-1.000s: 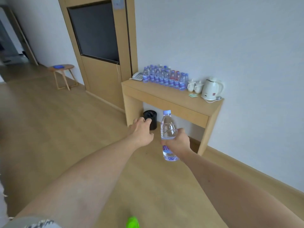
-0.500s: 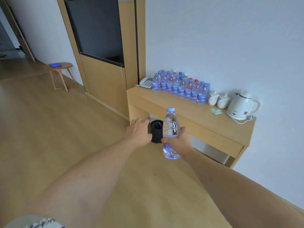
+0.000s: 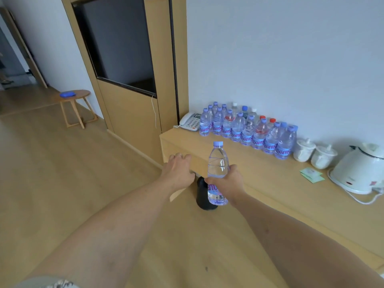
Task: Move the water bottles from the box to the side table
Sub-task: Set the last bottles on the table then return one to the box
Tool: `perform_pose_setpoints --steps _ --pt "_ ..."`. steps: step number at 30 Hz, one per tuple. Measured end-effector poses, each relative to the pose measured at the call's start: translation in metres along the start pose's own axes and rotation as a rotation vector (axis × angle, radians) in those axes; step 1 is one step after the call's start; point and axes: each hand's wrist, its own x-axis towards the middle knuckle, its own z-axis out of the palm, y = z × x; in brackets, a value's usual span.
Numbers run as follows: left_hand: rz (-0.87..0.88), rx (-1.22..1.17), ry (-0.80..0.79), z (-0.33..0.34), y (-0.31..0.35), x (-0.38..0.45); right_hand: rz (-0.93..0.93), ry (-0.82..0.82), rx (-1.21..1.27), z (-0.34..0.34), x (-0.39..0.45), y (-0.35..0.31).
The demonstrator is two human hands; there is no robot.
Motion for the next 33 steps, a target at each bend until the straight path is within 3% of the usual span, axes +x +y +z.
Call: perform_pose_setpoints --steps 11,17,26,33 --pt "0.011 -0.044 -0.05 -0.001 -0.036 0.203 0.019 0.048 -0.02 0.043 0.194 -0.049" --pt "0.108 -0.035 -0.06 0.014 -0.065 0.321 0.08 0.095 -0.026 0.077 0.278 -0.05" --pt "0.355 -0.063 -0.112 0.007 -0.099 0.483 0.161 0.352 0.106 0.127 0.38 -0.082" --pt "0.459 -0.108 -0.143 0.004 -0.107 0.56 0.253 0.526 0.123 0.146 0.425 -0.087"
